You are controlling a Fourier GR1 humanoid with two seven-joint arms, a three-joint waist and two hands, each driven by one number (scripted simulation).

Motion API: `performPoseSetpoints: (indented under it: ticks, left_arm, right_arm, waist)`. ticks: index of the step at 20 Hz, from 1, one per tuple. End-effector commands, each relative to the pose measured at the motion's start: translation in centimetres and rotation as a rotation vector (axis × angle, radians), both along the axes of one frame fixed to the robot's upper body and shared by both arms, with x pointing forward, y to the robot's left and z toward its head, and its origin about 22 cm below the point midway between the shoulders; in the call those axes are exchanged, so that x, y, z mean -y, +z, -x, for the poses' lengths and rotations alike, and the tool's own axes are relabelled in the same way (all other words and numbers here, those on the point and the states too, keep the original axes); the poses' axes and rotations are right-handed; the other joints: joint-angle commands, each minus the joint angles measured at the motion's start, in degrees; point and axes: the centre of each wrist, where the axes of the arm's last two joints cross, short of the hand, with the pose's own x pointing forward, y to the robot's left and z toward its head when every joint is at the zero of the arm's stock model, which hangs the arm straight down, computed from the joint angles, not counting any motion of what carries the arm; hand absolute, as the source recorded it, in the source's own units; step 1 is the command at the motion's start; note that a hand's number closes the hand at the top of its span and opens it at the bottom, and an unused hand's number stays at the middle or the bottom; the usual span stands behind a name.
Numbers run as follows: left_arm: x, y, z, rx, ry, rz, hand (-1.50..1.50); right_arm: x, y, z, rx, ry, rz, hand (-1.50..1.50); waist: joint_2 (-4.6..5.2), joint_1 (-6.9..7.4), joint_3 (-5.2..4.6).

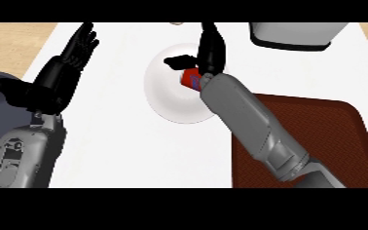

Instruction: Pick the can from the tray and place it in the plate

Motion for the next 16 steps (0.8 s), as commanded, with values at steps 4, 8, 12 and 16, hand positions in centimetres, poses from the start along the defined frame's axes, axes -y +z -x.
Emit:
performPoseSetpoints:
  ticks: [4,8,12,16]
  left_arm:
    - [-2.2,-1.2,0.8,-0.025,0.057,0.000,0.00]
    - [-2.5,-1.5,2.0,-0.035,0.096,-0.001,0.00]
    - [-4.8,-0.9,2.8,-0.028,0.110,0.009,0.00]
    - [-2.1,-1.8,3.0,-0.045,0.110,0.003,0.00]
  right_arm:
    - [1.5,-1.3,0.4,0.069,-0.048,-0.173,-1.50]
    - [2.7,-1.9,1.1,0.092,-0.056,-0.243,-1.50]
    - [7.8,-3.1,1.4,0.106,-0.026,-0.241,-1.50]
    - [11.2,-4.5,3.5,0.113,0.001,-0.226,-1.50]
  waist:
    - [-0.96,-3.24,-0.06]
    - [-1.58,-5.33,-0.08]
    - [-1.70,-5.85,-0.09]
    - [-1.74,-6.03,-0.09]
